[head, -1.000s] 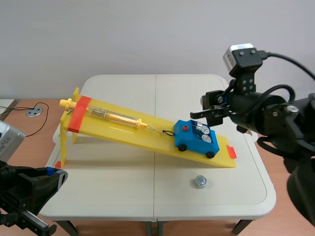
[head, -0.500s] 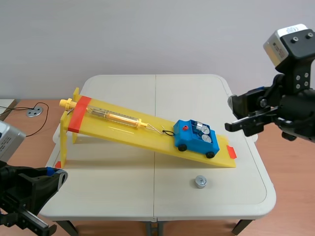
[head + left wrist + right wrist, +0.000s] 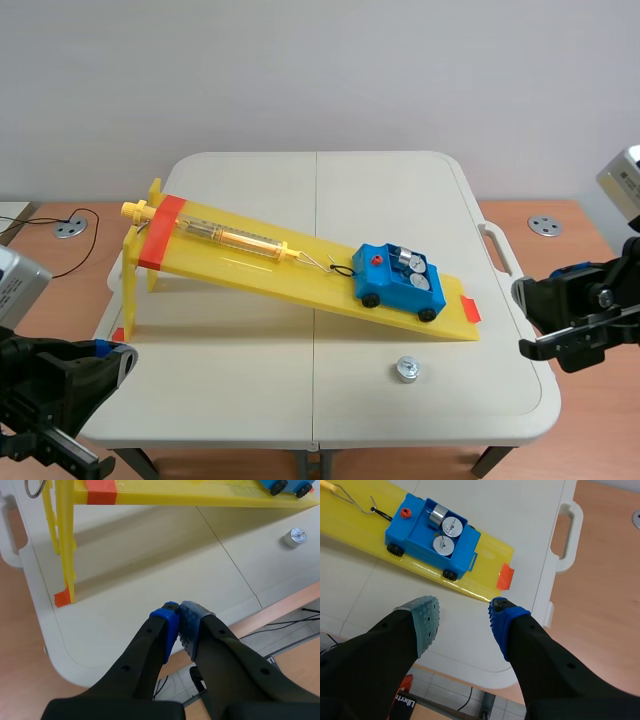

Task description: Place the four metal weights on the blue cart on the ramp.

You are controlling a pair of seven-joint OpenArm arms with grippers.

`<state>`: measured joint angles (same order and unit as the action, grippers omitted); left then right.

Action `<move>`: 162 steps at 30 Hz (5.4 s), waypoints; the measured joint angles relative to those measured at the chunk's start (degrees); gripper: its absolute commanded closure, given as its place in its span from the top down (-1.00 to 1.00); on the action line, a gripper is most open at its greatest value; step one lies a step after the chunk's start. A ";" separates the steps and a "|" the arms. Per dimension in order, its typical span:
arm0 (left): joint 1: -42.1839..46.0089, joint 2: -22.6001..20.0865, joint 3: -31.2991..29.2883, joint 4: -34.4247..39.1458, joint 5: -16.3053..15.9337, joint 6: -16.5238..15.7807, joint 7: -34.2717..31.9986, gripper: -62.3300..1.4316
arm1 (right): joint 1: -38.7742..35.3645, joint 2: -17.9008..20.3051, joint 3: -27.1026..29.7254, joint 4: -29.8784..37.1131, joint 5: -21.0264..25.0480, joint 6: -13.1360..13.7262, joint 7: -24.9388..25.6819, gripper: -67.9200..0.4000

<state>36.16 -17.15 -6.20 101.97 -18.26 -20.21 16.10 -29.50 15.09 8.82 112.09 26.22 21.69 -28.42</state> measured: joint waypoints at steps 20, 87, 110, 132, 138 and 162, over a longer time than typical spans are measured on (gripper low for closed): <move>0.00 0.00 0.00 0.00 0.00 0.00 0.00 -0.87 | 12.09 -3.50 -14.08 -24.22 -11.82 0.17 6.56 -0.27; -0.02 0.00 0.00 0.00 0.00 0.00 0.00 -0.87 | 11.15 -3.13 -16.48 -21.66 -13.90 -1.31 6.86 -0.97; -0.02 0.00 0.00 0.00 0.00 0.00 0.00 -0.87 | 15.65 -3.26 -9.05 -4.79 -10.08 -3.32 -3.80 -0.97; -0.02 0.00 0.00 0.00 0.00 0.00 0.02 -0.87 | 27.12 -10.08 -15.72 -24.72 -10.75 -3.74 -3.56 -0.97; -0.02 0.00 0.00 0.00 0.00 0.00 0.02 -0.87 | 27.08 -10.36 -15.69 -27.30 -11.23 -5.01 -2.95 -0.97; -0.02 0.00 0.00 0.00 0.00 0.00 0.02 -0.87 | 28.98 -10.80 -15.69 -30.34 -11.19 1.90 0.26 -0.39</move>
<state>36.14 -17.15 -6.20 101.97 -18.26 -20.21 16.12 -0.51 4.29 -6.87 81.76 15.03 23.59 -28.16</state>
